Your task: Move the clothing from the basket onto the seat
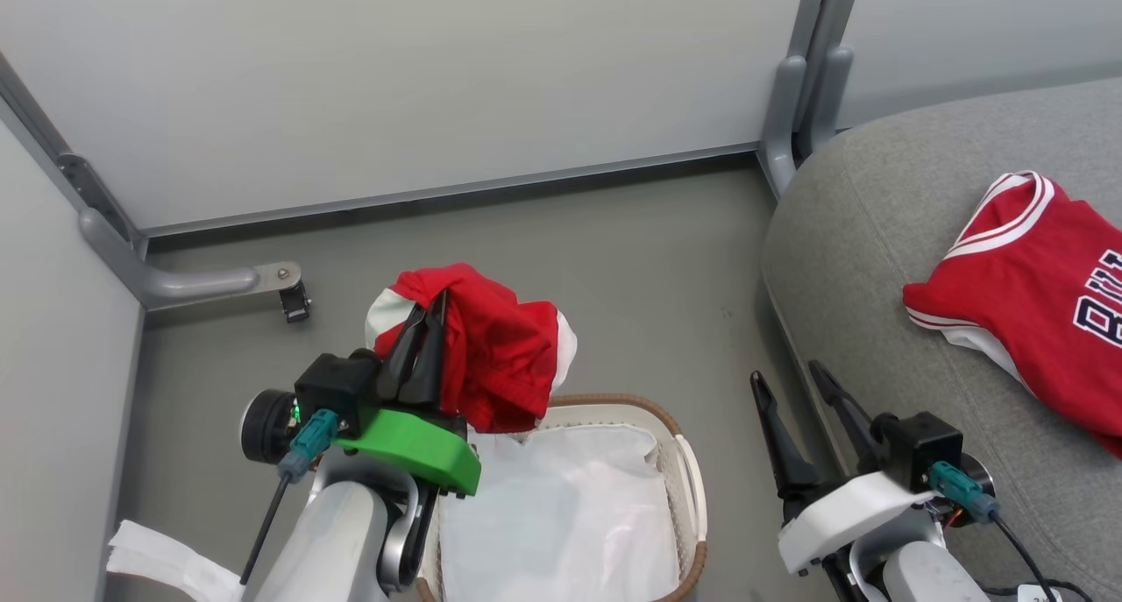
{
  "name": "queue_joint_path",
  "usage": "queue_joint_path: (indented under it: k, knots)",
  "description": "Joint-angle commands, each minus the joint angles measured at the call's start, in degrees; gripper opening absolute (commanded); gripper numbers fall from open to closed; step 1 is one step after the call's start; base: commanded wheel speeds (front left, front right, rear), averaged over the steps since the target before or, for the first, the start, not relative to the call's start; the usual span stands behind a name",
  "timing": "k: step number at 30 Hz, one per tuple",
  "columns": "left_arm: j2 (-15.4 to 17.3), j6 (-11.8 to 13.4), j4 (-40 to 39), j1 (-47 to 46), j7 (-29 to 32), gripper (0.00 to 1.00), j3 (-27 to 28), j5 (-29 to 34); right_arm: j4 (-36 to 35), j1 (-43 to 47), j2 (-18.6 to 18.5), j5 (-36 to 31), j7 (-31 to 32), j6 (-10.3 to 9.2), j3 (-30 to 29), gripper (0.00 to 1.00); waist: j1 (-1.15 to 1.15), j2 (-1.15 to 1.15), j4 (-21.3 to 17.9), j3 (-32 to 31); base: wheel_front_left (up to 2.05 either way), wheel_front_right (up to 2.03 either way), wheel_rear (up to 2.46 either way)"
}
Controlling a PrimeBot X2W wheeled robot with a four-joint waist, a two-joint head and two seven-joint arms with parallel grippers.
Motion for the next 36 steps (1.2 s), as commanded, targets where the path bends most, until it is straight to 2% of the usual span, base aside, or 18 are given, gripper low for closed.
queue_joint_path:
  k: [1, 10, 20, 24, 28, 32, 36]
  knots:
    - [0.18, -0.18, -1.22, 0.77, -0.03, 0.0, 0.26, 0.32, 0.37, 0.89, -0.24, -0.09, -0.09, -0.08, 0.0, 1.0, 0.0, 0.0, 0.5, -0.54, 0.0, 0.0, 0.0]
    - [0.18, -0.76, -5.98, -0.09, -0.03, 0.0, -0.59, -0.6, 0.96, 1.88, -0.25, 0.08, -0.09, -0.08, 0.21, 1.0, 0.0, 0.0, 1.2, -1.62, 0.0, 0.0, 0.0]
    - [0.18, -0.06, -7.33, -0.04, -0.03, 0.0, -1.73, -1.17, 1.06, 1.14, -0.22, -0.51, -0.09, -0.08, 2.02, 1.0, 0.0, 0.0, 1.28, -1.42, 0.0, 0.0, 0.0]
    - [0.18, 0.05, -7.33, -0.35, -0.03, 0.0, -2.64, -1.7, 0.07, -1.56, -0.22, -1.65, -0.1, -0.08, 6.34, 1.0, 0.0, 0.0, 1.62, -1.07, 0.0, 0.0, 0.0]
    - [0.18, 0.29, -7.1, -0.8, -0.03, 0.0, -3.44, -2.22, 0.24, -6.42, -0.2, -3.71, -0.09, -0.08, 13.39, 1.0, 0.0, 0.0, 2.08, -0.79, 0.0, 0.0, 0.0]
    - [0.18, 0.45, -6.95, -1.0, -0.03, 0.0, -4.46, -2.83, 2.65, -12.21, -0.7, -3.27, -0.09, -0.08, 20.36, 1.0, 0.0, 0.0, 2.62, -0.71, 0.0, 0.0, 0.0]
    - [0.18, 0.65, -7.08, -1.25, -0.03, 0.0, -5.68, -3.54, 6.81, -17.93, -0.78, -2.45, -0.09, -0.08, 24.34, 1.0, 0.0, 0.0, 3.32, -0.55, 0.0, 0.0, 0.0]
